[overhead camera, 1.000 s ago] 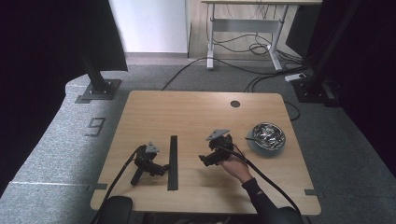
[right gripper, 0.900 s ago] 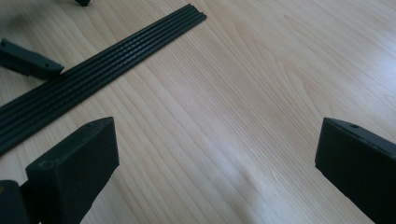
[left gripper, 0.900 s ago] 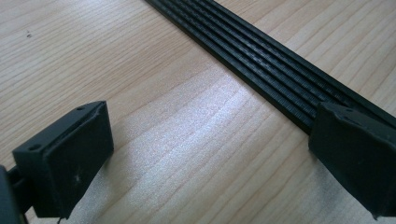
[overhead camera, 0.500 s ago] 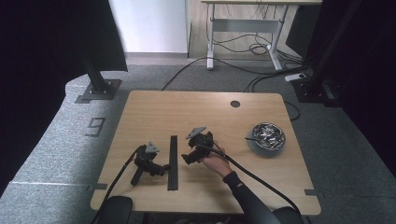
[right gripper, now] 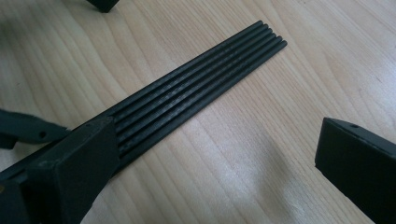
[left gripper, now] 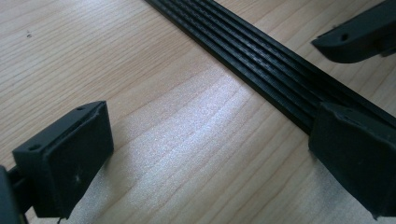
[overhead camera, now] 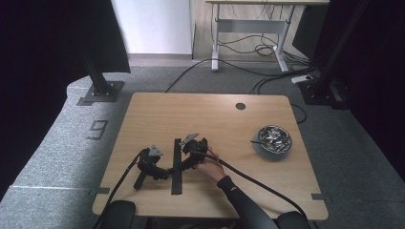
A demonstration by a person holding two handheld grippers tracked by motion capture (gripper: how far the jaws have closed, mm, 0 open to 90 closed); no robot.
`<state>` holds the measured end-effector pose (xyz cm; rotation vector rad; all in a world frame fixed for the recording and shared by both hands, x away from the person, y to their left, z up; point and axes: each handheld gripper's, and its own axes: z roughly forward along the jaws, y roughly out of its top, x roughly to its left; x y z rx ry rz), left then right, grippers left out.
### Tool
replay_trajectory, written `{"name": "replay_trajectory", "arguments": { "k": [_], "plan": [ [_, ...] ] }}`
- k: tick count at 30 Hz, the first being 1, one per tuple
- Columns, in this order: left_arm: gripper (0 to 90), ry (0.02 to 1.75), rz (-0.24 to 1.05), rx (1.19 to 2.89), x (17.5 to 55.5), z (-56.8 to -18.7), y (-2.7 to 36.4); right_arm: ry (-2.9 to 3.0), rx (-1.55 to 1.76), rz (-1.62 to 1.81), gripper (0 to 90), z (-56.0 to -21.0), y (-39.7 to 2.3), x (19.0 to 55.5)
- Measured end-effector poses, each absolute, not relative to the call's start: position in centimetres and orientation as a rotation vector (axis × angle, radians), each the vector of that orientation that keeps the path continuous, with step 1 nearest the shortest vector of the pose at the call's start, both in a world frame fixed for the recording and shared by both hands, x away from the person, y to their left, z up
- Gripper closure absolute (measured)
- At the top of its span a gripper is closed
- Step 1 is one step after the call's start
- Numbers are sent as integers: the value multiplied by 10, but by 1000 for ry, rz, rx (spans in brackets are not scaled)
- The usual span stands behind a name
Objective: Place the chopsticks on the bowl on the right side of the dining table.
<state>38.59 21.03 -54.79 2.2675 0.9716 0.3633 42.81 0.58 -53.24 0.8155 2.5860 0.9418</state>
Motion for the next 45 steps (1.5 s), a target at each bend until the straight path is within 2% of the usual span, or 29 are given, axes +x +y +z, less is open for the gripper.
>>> {"name": "replay_trajectory", "arguments": {
  "k": [27,45],
  "plan": [
    [0,974,363,2264,386,-548,210,2525,901,907,0,-542,1,446],
    [0,976,362,2262,386,-548,210,2516,1019,888,0,-546,-29,459]
  ]
}}
